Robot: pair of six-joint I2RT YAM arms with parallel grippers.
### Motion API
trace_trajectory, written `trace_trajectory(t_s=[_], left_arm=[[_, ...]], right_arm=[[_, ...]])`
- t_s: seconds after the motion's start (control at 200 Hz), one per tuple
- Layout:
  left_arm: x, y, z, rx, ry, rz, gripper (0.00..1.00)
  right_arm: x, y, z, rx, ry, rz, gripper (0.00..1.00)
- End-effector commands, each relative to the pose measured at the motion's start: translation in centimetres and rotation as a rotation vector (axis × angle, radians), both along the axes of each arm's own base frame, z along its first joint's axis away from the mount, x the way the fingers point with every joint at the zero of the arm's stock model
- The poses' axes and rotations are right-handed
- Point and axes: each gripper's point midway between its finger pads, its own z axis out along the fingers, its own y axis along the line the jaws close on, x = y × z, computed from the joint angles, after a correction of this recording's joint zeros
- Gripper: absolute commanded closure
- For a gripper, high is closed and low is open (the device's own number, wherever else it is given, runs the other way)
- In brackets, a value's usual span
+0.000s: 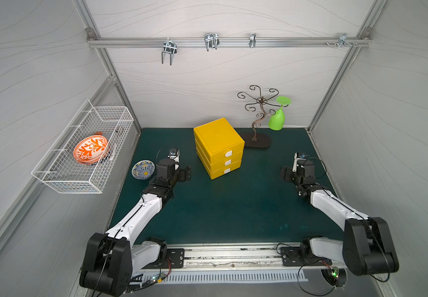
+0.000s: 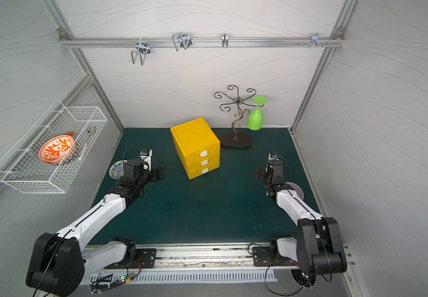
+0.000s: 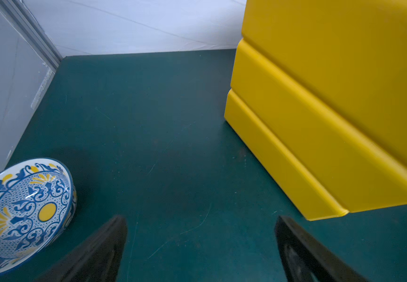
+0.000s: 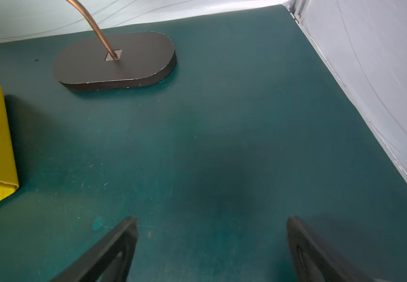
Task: Place the transparent tape into the drawer according to color
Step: Reset both arms
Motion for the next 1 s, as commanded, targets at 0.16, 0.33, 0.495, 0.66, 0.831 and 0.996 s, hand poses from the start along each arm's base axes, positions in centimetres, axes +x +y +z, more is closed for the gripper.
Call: trace_trajectory(t_s=[0.16, 0.33, 0.495, 0.66, 0.831, 0.996], left_arm=[[2.8, 1.7, -2.1, -0.008, -0.11, -0.009, 0.02], [3.1, 3.5, -3.5, -0.036, -0.138, 0.031, 0.03], [3.4, 3.7, -4.0, -0.025, -0.21, 0.023, 0.02], [3.7, 4.1, -5.2, -0.07, -0.203, 0.01, 0.04], [3.7, 4.4, -5.4, -0.097, -0.194, 0.012, 0.03], [3.7, 4.4, -5.4, -0.098, -0.188, 0.011, 0.02]], right_arm=[[2.3, 0.2, 1.2, -0.038, -0.17, 0.032, 0.01], [2.3, -0.2, 0.1, -0.067, -0.208, 0.025, 0.01], [1.9, 0.4, -1.5, -0.061, -0.261, 0.059, 0.01], [1.7, 2.2, -2.3, -0.112, -0.311, 0.14, 0.01], [3.0, 1.7, -3.0, -0.108, -0.216, 0.098, 0.01], [3.0, 1.3, -3.0, -0.103, -0.214, 0.083, 0.01]])
